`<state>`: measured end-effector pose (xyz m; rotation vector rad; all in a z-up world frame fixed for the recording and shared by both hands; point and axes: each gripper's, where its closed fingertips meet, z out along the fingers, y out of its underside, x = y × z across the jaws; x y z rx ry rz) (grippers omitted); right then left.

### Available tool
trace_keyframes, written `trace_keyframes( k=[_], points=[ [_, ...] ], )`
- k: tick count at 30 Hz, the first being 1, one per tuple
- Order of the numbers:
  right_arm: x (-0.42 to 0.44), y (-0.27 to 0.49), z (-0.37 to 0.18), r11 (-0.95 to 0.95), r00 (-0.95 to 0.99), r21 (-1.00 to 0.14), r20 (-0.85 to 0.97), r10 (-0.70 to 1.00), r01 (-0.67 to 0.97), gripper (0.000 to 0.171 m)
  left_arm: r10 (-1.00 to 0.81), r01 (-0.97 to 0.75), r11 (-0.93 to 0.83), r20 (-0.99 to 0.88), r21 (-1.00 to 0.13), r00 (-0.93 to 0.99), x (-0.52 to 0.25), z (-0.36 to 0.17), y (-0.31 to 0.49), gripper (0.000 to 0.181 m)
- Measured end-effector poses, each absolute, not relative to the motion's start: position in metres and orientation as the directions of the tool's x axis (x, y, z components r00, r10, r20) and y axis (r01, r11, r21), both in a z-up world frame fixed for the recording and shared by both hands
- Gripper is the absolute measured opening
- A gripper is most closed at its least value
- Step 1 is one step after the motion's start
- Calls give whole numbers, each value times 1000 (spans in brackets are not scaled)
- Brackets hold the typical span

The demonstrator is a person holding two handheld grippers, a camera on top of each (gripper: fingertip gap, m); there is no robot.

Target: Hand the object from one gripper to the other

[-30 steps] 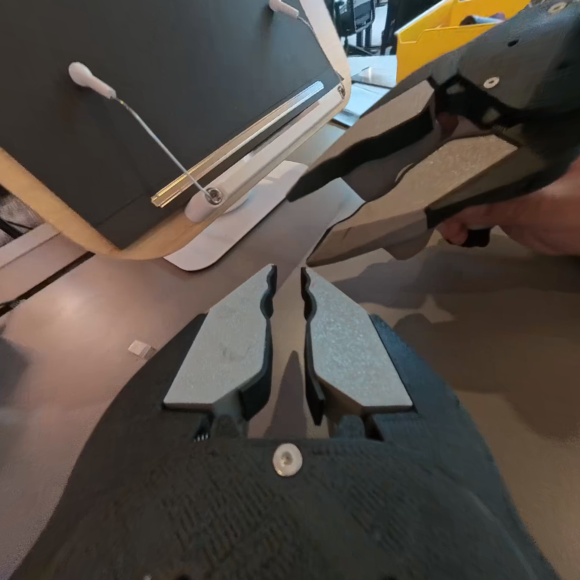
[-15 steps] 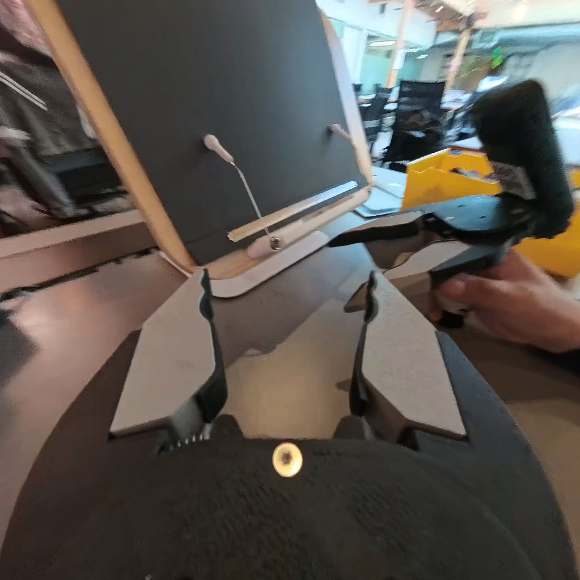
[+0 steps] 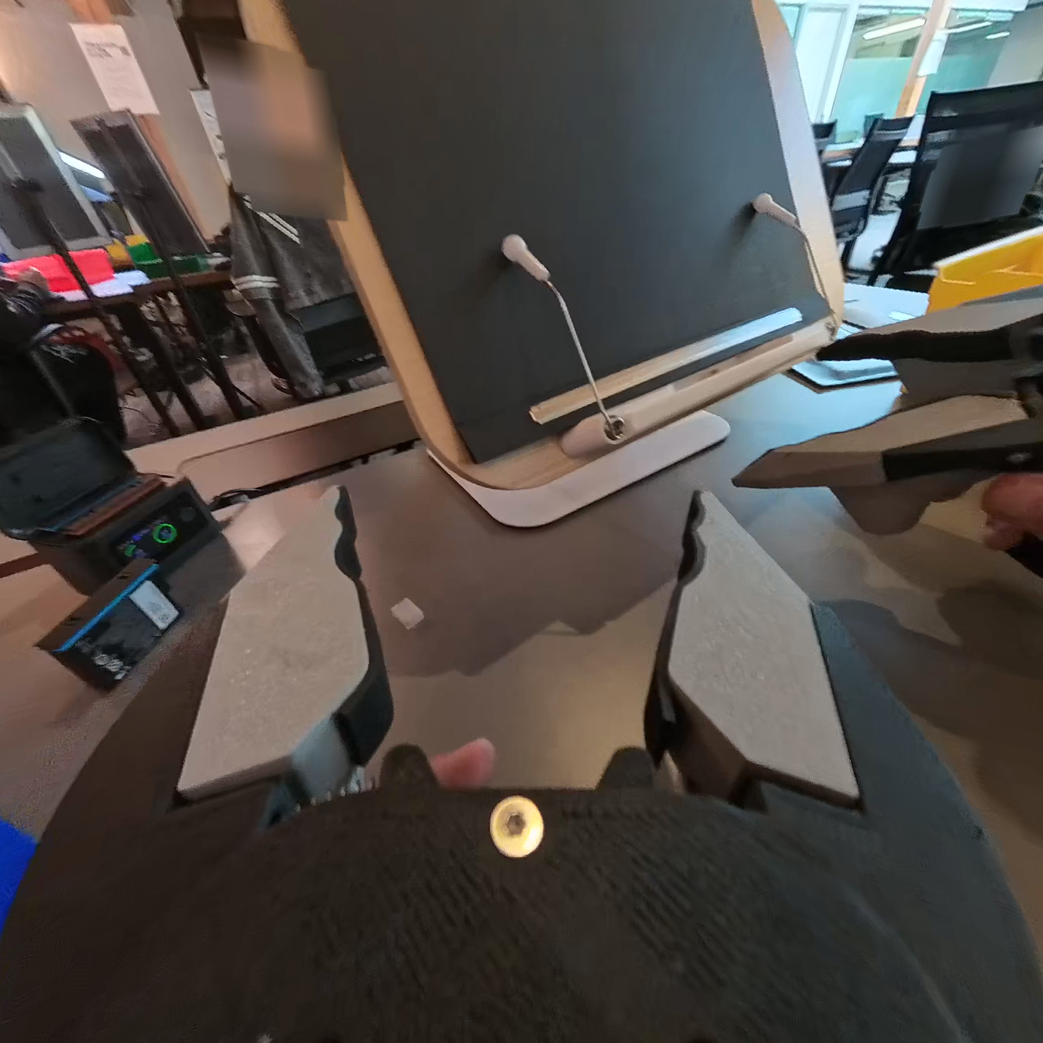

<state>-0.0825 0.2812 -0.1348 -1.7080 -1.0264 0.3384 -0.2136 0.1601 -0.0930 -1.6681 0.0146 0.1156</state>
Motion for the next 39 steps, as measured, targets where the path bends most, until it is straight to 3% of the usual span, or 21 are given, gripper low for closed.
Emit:
trace_keyframes(
  k=[4,18,31,34,37,39],
  points=[
    [-92,267,-138,-39,522,-878,247,817,476,117,10,-97,-138,-100,-986,995,-202,-105,164,100],
    [-100,253,-129,22,491,-885,278,826,464,113,29,-193,-129,-198,-973,980,-200,-103,163,93],
    [-89,240,-86,115,517,-910,326,791,399,104,98,-192,-38,-195,-981,976,-214,-68,152,92],
    [-91,234,-84,124,494,-913,320,809,388,95,90,-177,-28,-179,-984,980,-211,-68,152,87],
    [-97,223,-93,138,425,-897,329,843,421,64,54,-187,-24,-188,-982,981,-201,-73,153,66],
    [-100,219,-100,126,401,-890,318,859,438,63,28,-192,-57,-194,-980,981,-195,-82,156,67]
  ],
)
